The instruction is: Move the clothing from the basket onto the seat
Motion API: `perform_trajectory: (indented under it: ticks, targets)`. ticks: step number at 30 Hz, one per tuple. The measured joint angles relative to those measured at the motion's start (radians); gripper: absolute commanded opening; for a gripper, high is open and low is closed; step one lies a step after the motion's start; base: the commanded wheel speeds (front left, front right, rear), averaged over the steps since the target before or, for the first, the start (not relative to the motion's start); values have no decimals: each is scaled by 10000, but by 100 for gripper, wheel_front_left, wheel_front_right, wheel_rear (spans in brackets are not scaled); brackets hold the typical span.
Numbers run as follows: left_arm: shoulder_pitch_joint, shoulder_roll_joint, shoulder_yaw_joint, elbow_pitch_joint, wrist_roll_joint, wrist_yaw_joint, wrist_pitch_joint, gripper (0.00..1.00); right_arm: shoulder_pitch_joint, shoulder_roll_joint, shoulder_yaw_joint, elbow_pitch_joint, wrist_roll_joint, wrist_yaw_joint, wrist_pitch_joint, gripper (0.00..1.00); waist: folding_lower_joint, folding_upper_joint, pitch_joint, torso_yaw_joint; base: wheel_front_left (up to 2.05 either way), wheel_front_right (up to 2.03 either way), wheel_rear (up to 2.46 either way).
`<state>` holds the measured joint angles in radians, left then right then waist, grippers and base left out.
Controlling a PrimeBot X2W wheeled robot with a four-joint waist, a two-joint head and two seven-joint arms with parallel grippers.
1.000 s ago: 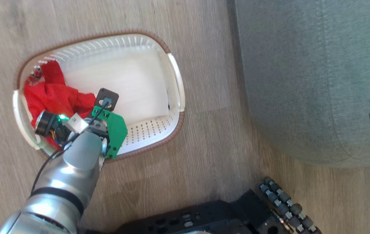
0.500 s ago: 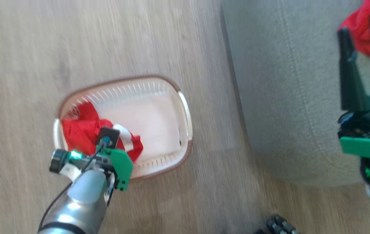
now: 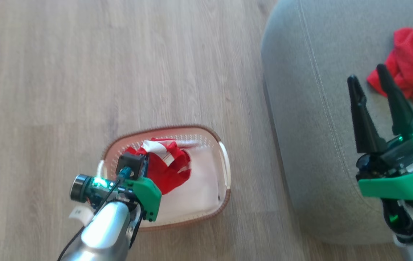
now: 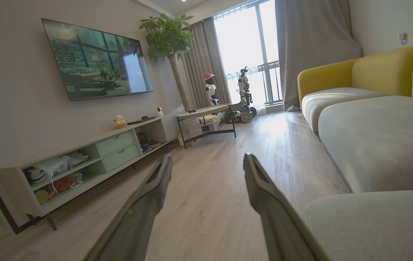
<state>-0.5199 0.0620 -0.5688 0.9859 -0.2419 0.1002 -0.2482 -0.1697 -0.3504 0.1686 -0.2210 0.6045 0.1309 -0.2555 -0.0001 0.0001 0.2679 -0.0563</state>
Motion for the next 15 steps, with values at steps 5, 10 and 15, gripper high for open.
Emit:
perform_trajectory:
  ticks: [5, 10, 15]
  targets:
    - [769, 370, 44, -1486, 48, 27, 0, 0, 337, 82, 63, 190, -157, 0, 0, 100, 0, 0, -649, 250, 0, 0, 0]
    - [1192, 679, 52, -2685, 159, -33, 0, 0, 634, 282, 226, 416, -245, 0, 0, 100, 0, 0, -1235, 438, 0, 0, 0]
    - [1613, 997, 257, -3994, 186, -48, -4, 0, 791, 332, 288, 623, -420, 0, 0, 100, 0, 0, -1865, 553, 0, 0, 0]
